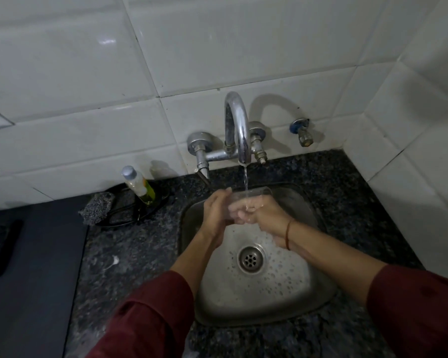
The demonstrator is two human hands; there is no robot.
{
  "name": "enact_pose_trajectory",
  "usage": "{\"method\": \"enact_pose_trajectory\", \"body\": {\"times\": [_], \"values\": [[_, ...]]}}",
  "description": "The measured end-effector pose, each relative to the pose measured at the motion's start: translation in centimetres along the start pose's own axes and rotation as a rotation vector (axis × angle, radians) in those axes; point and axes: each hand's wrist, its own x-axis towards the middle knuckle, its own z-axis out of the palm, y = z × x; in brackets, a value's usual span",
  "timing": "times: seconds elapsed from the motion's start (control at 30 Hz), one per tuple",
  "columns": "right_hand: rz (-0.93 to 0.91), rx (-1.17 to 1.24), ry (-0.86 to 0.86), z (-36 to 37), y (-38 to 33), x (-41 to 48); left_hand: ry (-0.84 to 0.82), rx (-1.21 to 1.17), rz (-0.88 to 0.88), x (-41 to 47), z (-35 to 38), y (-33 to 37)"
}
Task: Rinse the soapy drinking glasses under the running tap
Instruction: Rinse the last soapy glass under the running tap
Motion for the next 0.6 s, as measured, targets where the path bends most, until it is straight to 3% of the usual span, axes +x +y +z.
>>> {"method": "enact_pose_trajectory", "body": {"times": [0.07, 0.17, 0.23, 0.33, 0.37, 0.4, 0.5, 0.57, 0.6], "values": [[-0.086, -0.131, -0.087, -0.6, 0.0, -0.3, 0.008, 0.072, -0.055, 0.1, -0.2, 0.5], [-0.202, -0.811, -0.173, -0.7, -0.9, -0.6, -0.144, 0.118, -0.26, 0.0, -0.8, 1.4], [-0.138, -0.747, -0.109, -0.8, -1.1, -0.1, -0.152, 0.07, -0.196, 0.1, -0.8, 1.3], [0.02, -0.022, -0.104, -1.2, -1.1, 0.6, -0.065, 0.052, -0.109, 0.3, -0.1, 1.2], [0.016, 0.063, -0.154, -1.6, -1.3, 0.4, -0.064, 0.098, -0.141, 0.4, -0.3, 1.5], [-0.05, -0.043, -0.195, -2.0, -1.3, 0.2, -0.092, 0.139, -0.199, 0.2, -0.4, 1.9], [-0.212, -0.751, -0.254, -2.6, -2.0, -0.2, -0.223, 0.122, -0.343, 0.3, -1.6, 2.4], [-0.249, -0.853, -0.204, -2.0, -1.5, 0.1, -0.234, 0.045, -0.318, 0.5, -1.8, 1.8], [-0.215, -0.754, -0.185, -1.7, -1.4, 0.3, -0.213, 0.009, -0.28, 0.2, -1.5, 1.5]]}}
